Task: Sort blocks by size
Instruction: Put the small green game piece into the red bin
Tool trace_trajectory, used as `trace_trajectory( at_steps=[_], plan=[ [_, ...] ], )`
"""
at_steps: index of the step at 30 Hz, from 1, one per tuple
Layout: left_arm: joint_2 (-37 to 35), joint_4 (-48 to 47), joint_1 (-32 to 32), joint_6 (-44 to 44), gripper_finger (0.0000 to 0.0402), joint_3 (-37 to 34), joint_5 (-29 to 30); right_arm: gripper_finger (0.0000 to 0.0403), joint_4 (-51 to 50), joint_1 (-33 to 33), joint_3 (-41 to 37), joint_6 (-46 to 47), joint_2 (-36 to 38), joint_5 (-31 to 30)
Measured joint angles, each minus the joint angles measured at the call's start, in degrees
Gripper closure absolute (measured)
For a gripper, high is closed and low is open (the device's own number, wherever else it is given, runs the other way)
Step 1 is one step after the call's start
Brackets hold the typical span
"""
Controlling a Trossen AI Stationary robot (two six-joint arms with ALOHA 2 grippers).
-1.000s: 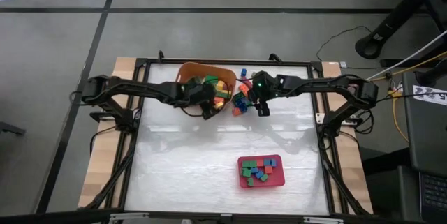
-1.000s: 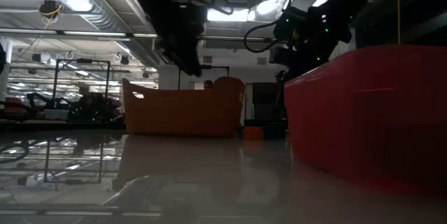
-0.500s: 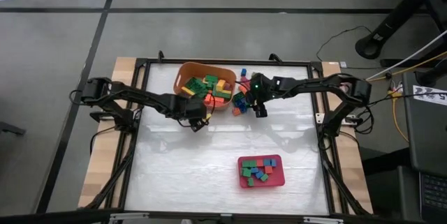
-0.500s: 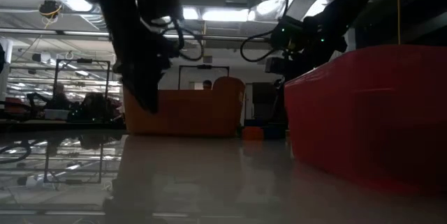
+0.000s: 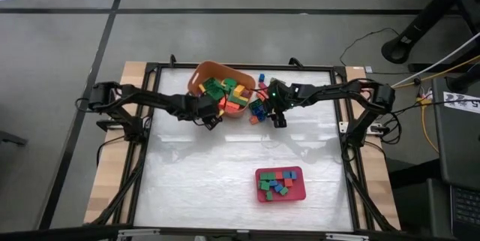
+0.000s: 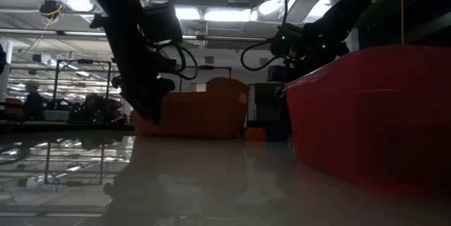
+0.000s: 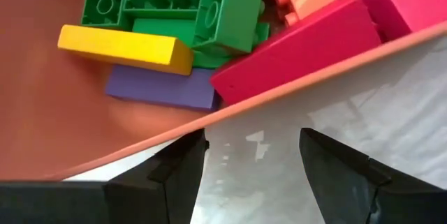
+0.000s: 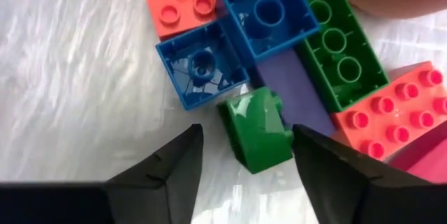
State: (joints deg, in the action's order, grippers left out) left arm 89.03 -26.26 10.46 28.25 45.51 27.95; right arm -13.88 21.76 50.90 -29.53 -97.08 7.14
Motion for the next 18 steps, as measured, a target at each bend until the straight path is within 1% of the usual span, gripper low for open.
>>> trace_trajectory(
  at_steps=[5, 10, 11, 15, 18],
  plan=[
    [0.0, -0.1, 0.6, -3.0, 0.0180, 0.0, 0.2, 0.0248, -0.1, 0.0, 0.0, 1.2, 0.0, 0.0],
    [-0.3, -0.2, -0.3, -1.8, 0.0180, 0.3, 0.4, 0.0316, -1.6, 0.0, 0.0, 1.3, 1.1, -0.3],
    [-0.5, -0.2, -0.9, -1.6, 0.0180, 0.4, 0.4, 0.0321, -2.7, 0.0, 0.3, 1.3, 1.7, -0.9],
    [-2.5, 0.1, -3.8, -1.7, 0.0180, 1.5, 0.4, 0.0322, -11.4, 0.0, 3.3, 1.5, 4.6, -2.1],
    [-4.2, 0.2, -6.0, -1.1, 0.0180, 2.3, 0.5, 0.0306, -17.7, -0.5, 6.1, 5.0, 6.8, -2.0]
  ],
)
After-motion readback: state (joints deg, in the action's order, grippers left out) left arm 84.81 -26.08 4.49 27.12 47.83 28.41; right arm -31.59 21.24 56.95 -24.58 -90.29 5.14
